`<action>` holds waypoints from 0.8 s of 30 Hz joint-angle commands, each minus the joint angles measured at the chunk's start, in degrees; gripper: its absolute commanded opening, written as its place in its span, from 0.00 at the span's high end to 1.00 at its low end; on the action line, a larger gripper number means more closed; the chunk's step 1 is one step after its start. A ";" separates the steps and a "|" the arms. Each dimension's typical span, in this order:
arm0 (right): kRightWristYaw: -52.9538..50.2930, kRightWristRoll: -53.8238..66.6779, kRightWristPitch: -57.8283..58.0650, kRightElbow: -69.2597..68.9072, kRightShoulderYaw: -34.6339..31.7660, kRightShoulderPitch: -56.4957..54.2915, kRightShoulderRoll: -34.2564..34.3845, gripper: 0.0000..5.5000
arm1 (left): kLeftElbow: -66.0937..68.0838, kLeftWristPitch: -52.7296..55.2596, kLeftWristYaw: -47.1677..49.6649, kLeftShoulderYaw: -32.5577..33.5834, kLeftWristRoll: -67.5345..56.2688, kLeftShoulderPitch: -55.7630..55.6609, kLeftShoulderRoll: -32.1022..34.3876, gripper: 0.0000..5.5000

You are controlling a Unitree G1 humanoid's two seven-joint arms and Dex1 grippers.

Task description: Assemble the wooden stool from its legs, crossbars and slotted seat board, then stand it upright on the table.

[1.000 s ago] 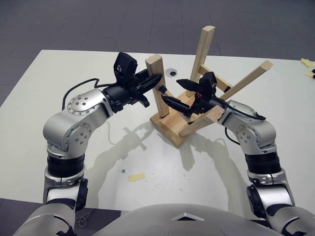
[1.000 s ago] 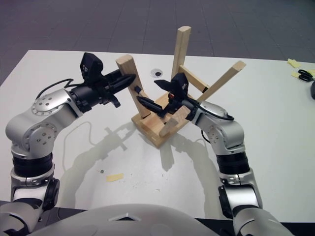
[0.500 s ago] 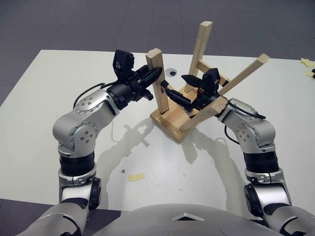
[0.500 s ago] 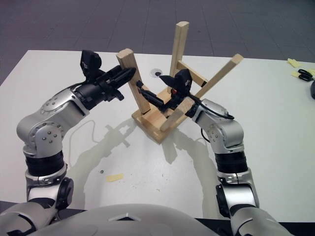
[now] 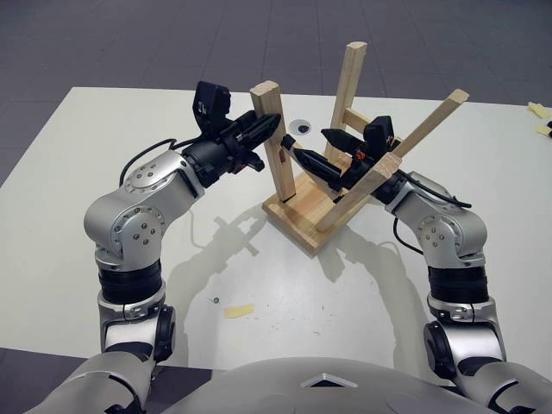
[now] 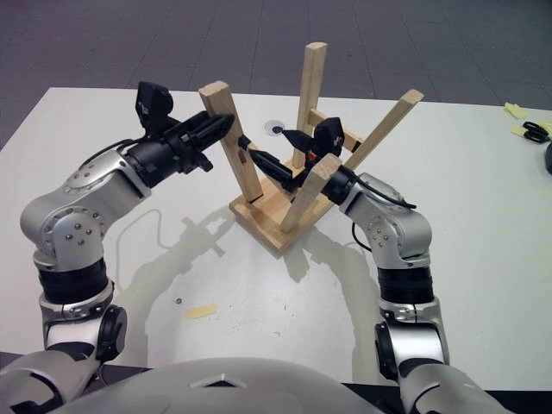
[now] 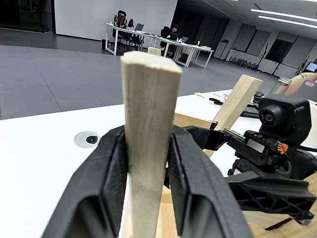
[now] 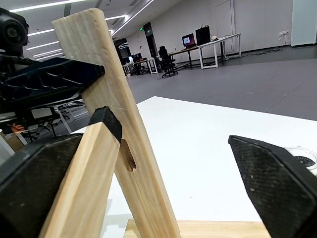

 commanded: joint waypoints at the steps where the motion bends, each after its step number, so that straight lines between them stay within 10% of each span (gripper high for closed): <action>1: -1.03 2.15 1.99 -1.13 -2.25 -1.50 0.41 0.02 | -1.65 -2.45 0.05 0.99 1.30 -1.19 0.84 0.81; 24: -0.39 -10.56 -2.54 10.23 6.45 -5.47 1.13 0.02 | -2.20 -3.19 -1.01 0.08 4.36 -0.12 0.02 0.81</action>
